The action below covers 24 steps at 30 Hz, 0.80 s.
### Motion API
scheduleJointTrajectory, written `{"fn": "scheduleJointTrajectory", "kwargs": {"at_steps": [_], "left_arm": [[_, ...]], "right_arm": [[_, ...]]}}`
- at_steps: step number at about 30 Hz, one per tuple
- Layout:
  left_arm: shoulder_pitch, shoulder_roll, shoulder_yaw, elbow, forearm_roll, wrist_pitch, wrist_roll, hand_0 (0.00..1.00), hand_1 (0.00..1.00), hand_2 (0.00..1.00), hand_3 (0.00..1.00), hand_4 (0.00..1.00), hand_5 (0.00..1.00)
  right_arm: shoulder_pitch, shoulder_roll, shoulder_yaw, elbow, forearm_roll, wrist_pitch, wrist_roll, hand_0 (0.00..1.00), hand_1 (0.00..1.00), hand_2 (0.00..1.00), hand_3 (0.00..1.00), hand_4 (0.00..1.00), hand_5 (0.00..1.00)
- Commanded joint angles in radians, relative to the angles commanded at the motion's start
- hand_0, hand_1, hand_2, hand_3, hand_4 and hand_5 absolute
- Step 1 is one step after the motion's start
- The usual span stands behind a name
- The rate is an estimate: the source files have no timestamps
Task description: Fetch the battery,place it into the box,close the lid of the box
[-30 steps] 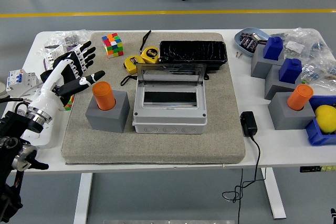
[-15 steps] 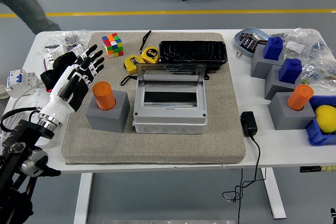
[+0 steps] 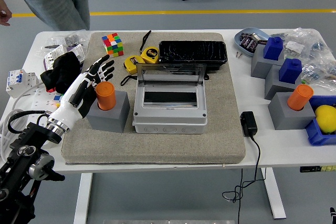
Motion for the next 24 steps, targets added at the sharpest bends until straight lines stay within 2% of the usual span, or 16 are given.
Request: {"fn": "scheduleJointTrajectory", "kwargs": {"at_steps": [4, 9, 10, 15, 16, 21, 22, 24], "left_arm": [[-0.008, -0.002, -0.014, 0.024, 0.019, 0.011, -0.008, 0.998, 0.998, 0.998, 0.998, 0.998, 0.808], [-0.011, 0.0, -0.024, 0.028, 0.051, 0.019, -0.013, 0.998, 0.998, 0.998, 0.998, 0.998, 0.808], [-0.011, 0.0, -0.026, 0.029, 0.064, 0.021, -0.014, 0.998, 0.998, 0.998, 0.998, 0.998, 0.739], [-0.007, -0.004, -0.028, 0.031, 0.084, 0.019, -0.013, 0.998, 0.998, 0.998, 0.998, 0.998, 0.739], [-0.006, -0.004, -0.027, 0.03, 0.088, 0.02, -0.012, 0.998, 0.998, 0.998, 0.998, 0.998, 0.693], [-0.001, -0.009, -0.027, 0.032, 0.096, 0.025, -0.011, 0.998, 0.998, 0.998, 0.998, 0.998, 0.693], [0.0, -0.009, -0.026, 0.033, 0.097, 0.027, -0.011, 0.998, 0.998, 0.998, 0.998, 0.998, 0.638], [0.001, -0.009, -0.024, 0.036, 0.103, 0.034, -0.013, 0.998, 0.998, 0.998, 0.998, 0.998, 0.638]], "right_arm": [[-0.001, 0.0, 0.003, -0.001, -0.002, 0.0, 0.0, 0.799, 0.747, 0.741, 0.782, 0.998, 0.998], [0.0, -0.001, 0.002, 0.0, -0.001, 0.0, 0.0, 0.799, 0.747, 0.741, 0.782, 0.998, 0.998], [0.0, -0.001, 0.003, 0.0, -0.002, 0.0, 0.0, 0.797, 0.744, 0.739, 0.782, 0.998, 0.998], [0.0, -0.001, 0.005, 0.0, -0.003, 0.0, -0.001, 0.797, 0.744, 0.739, 0.782, 0.998, 0.998], [0.0, -0.001, 0.006, 0.0, -0.004, 0.0, -0.001, 0.795, 0.742, 0.737, 0.782, 0.998, 0.998], [-0.001, -0.002, 0.005, 0.0, -0.004, 0.0, -0.001, 0.795, 0.742, 0.737, 0.782, 0.998, 0.998], [-0.002, -0.002, 0.004, 0.0, -0.004, -0.001, -0.001, 0.796, 0.74, 0.734, 0.782, 0.998, 0.998], [-0.003, -0.003, 0.005, 0.0, -0.004, -0.001, -0.001, 0.796, 0.74, 0.734, 0.782, 0.998, 0.998]]}}
